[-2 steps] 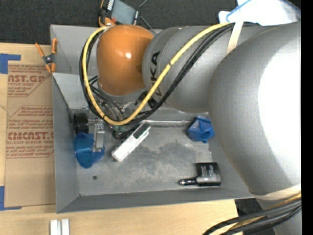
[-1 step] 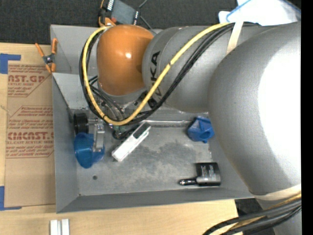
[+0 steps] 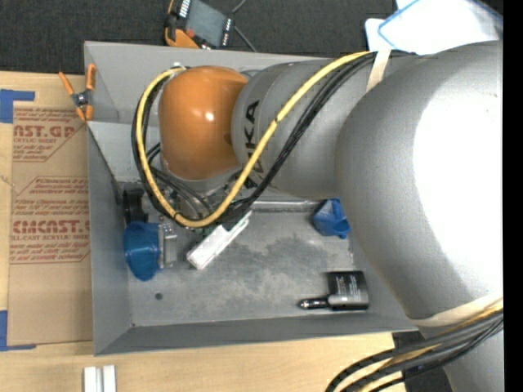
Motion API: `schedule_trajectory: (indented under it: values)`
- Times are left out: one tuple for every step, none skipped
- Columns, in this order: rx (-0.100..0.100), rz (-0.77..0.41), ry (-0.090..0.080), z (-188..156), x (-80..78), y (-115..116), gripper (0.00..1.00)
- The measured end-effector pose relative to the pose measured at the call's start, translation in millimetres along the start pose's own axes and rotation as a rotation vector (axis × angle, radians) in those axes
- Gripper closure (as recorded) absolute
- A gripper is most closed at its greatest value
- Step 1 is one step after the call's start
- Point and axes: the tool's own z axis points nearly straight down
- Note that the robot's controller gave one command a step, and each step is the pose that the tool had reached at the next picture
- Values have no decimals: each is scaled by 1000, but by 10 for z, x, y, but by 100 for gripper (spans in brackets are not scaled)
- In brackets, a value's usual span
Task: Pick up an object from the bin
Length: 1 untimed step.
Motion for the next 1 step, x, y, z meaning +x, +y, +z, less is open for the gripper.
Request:
schedule_trajectory:
  values:
    - [-1, -152, 6, 213, -63, 67, 0]
